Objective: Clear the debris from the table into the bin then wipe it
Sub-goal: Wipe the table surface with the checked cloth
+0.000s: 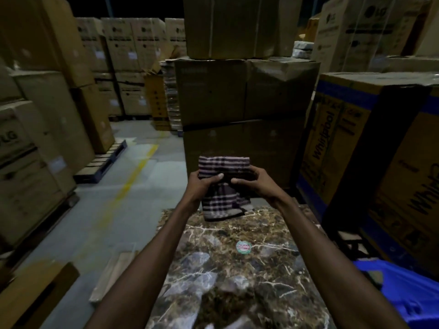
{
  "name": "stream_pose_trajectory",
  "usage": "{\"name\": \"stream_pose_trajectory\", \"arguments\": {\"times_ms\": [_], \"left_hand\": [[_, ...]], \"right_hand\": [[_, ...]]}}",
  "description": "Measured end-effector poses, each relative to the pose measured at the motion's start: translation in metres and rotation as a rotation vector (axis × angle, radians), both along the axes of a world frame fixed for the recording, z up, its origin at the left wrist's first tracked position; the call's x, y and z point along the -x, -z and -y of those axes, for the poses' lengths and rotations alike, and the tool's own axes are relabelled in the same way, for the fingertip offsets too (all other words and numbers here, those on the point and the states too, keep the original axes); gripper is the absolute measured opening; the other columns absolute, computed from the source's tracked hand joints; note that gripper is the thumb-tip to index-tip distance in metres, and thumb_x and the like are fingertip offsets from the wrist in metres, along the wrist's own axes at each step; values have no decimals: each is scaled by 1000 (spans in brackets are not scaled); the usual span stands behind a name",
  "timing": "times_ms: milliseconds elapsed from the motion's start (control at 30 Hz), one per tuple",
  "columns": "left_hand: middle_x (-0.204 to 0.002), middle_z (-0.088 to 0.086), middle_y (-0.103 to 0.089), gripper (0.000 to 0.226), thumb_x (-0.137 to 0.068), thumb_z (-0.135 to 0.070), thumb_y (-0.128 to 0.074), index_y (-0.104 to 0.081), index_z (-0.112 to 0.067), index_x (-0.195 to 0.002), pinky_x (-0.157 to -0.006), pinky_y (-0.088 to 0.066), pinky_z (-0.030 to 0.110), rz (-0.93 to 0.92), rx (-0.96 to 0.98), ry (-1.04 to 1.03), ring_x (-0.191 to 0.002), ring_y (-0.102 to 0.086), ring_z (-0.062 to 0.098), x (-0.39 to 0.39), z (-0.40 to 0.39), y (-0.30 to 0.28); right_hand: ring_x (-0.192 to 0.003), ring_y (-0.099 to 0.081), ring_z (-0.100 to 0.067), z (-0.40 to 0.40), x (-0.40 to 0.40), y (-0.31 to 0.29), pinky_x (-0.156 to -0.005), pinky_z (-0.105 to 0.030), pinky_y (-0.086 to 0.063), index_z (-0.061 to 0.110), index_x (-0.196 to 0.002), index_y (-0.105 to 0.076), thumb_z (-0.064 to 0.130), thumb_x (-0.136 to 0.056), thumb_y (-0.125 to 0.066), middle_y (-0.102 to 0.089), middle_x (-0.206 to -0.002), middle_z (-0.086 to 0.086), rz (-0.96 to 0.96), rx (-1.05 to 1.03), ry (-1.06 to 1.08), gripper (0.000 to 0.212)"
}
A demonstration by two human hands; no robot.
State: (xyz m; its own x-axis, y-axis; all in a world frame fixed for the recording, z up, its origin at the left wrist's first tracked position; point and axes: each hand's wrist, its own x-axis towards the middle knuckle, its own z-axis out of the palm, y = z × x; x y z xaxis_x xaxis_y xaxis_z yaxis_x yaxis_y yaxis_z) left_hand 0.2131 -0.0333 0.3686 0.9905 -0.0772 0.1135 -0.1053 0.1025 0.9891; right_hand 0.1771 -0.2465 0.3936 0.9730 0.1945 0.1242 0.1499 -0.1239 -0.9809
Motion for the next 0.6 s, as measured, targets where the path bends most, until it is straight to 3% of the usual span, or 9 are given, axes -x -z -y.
{"name": "stream_pose_trajectory", "arguments": {"times_ms": [100,267,500,600], "left_hand": [[-102,12,-79,30,-86,-17,-82,-75,-1,-111,-85,-62,40,-18,21,-33,-98,-76,28,12,-17,13],[-103,10,-79,26,-92,-25,-77,-77,-5,-108,-90,-61,44,-52,2,-124,-98,-76,28,27,-52,39],[-104,2,-79,20,-96,-28,-72,-75,-15,-111,-83,-62,34,-61,-5,-229,-98,-76,19,49,-91,73],[-99,0,-80,18,-99,-25,-68,-74,-11,-110,-78,-62,29,-68,-32,-259,-94,-76,17,56,-107,98]], "right_hand": [[-112,-73,-18,-25,1,17,-89,-33,-61,16,-128,-70,20,-94,-75,-76,-119,0,-11,-134,34,34],[-108,-73,-14,-64,3,50,-93,-38,-61,14,-127,-71,23,-96,-74,-77,-116,0,0,-188,101,32],[-108,-73,-17,-114,6,101,-91,-38,-61,17,-127,-69,26,-96,-74,-77,-117,-2,-40,-194,90,33],[-105,-74,-14,-131,9,130,-89,-32,-61,13,-128,-67,16,-89,-82,-76,-116,-2,-118,-134,65,43]]}}
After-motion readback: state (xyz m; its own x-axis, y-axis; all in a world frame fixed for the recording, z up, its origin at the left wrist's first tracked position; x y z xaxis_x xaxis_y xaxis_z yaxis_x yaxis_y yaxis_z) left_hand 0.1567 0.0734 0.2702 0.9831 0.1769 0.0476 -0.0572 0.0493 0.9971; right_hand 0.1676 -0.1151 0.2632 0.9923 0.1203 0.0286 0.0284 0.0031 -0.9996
